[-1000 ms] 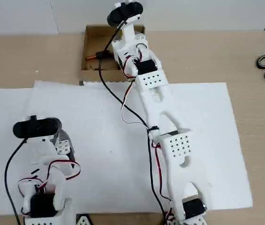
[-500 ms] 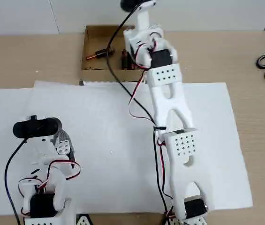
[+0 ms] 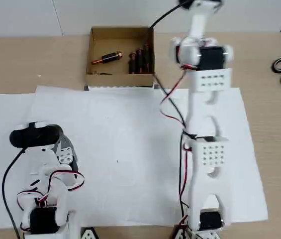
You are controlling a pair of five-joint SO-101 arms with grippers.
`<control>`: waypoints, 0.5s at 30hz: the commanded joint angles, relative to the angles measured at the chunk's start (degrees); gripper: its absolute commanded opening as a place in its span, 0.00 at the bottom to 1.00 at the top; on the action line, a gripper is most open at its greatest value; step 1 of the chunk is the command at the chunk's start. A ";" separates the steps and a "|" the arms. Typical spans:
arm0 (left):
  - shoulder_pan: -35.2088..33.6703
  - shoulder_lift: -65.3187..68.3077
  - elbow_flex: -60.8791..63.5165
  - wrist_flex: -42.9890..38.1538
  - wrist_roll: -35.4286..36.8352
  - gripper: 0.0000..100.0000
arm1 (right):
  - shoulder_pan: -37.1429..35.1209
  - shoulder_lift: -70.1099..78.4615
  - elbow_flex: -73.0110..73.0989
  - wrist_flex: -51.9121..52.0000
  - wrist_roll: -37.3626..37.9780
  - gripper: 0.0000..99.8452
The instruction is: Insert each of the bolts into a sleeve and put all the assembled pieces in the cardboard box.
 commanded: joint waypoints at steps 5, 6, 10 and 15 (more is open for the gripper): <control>0.09 -0.62 -7.08 4.84 -0.18 0.01 | 0.84 -16.13 -2.11 1.45 3.08 0.00; 0.09 -0.62 -7.52 5.71 -0.18 0.01 | 0.66 -18.51 -2.11 1.45 4.48 0.00; 0.00 -0.62 -7.60 7.56 -0.18 0.01 | -0.22 -27.82 -1.49 1.45 7.82 0.00; 0.00 -0.62 -9.10 7.74 0.00 0.01 | 0.40 -38.37 10.29 1.45 9.14 0.00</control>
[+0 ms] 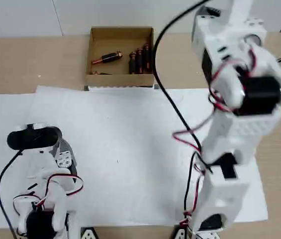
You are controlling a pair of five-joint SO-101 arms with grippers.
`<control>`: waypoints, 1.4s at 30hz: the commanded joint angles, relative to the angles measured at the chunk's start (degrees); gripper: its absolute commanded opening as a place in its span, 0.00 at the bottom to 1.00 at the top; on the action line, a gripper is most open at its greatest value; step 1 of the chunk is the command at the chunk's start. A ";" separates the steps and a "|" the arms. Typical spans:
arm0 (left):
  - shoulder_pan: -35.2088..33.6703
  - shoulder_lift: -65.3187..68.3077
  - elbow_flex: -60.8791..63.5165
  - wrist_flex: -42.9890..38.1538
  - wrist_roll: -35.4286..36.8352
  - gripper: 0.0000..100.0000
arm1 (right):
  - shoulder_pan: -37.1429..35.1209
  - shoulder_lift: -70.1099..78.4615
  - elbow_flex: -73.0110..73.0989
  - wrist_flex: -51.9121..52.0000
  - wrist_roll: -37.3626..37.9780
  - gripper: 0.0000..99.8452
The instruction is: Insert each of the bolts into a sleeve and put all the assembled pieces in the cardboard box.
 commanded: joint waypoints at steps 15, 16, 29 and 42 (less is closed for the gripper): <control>-0.26 -0.62 -3.47 0.44 0.00 0.01 | 1.98 -52.09 68.75 -1.10 0.18 0.00; -0.26 -0.62 -3.47 0.44 0.00 0.01 | 3.03 -55.25 73.49 -1.80 0.00 0.00; -0.26 -0.62 1.36 -0.09 -0.18 0.01 | 9.10 -103.87 142.95 -30.46 4.04 0.00; -0.88 -0.62 10.95 -7.30 -0.09 0.01 | 9.45 -118.02 170.37 -39.08 6.07 0.00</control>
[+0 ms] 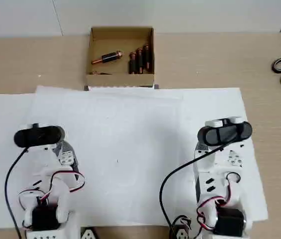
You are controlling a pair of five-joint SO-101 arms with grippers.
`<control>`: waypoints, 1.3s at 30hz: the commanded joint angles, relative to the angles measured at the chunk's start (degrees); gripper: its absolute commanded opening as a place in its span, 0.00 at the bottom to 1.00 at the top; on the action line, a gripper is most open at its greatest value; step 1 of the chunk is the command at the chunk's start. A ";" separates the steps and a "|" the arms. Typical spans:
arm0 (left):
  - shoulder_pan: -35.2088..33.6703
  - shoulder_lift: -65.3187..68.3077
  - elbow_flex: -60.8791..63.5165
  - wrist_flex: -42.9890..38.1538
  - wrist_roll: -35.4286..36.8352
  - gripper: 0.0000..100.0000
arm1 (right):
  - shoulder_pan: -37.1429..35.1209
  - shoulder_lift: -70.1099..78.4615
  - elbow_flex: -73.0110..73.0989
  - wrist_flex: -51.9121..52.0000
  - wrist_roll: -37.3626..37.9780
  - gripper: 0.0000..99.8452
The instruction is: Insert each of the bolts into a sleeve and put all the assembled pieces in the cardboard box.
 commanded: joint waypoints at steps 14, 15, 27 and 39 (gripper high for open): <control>0.18 -0.53 5.14 -2.90 -0.35 0.01 | 1.10 0.40 18.29 -9.98 -0.79 0.00; 0.18 -0.53 5.14 -2.90 -0.35 0.01 | 1.10 0.40 18.29 -9.98 -0.79 0.00; 2.64 -0.53 4.97 -2.46 -1.85 0.01 | 0.84 0.40 18.29 -10.07 -0.79 0.00; 2.29 -0.53 4.97 -2.46 -1.41 0.01 | 1.19 0.40 18.29 -10.07 -1.23 0.00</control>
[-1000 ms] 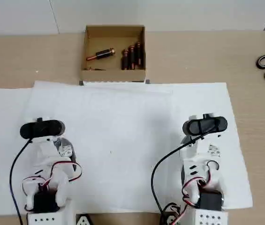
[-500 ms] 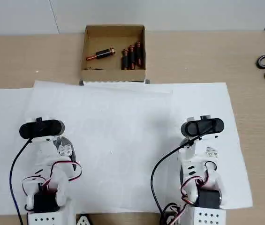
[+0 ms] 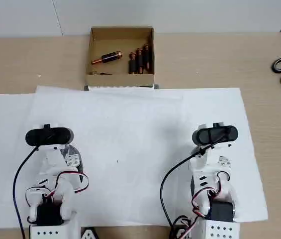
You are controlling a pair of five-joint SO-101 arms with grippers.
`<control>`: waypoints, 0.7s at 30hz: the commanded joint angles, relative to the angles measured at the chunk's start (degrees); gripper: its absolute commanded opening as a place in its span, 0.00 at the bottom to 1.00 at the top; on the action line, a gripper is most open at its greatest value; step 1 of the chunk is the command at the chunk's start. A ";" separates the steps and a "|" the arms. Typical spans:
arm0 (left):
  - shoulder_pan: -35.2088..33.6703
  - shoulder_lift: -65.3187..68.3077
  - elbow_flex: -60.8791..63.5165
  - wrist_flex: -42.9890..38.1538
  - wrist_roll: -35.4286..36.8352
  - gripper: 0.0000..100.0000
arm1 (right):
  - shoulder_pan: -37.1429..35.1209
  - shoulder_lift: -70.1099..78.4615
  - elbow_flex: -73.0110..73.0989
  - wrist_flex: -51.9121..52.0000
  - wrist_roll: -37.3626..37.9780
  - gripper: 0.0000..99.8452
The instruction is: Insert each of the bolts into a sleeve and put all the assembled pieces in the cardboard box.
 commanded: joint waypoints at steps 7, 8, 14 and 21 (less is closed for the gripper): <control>-8.79 -0.62 -0.22 -1.14 10.29 0.01 | 0.22 -0.40 0.79 -1.45 -0.35 0.00; -9.49 -0.62 -0.13 -1.14 12.22 0.01 | 0.22 -0.40 0.79 -1.45 -0.35 0.00; -9.58 -0.62 0.57 -1.23 18.64 0.01 | 0.22 -0.40 0.79 -1.45 -0.35 0.00; -3.43 -0.62 0.57 -1.23 18.64 0.01 | 0.22 -0.40 0.79 -1.45 -0.35 0.00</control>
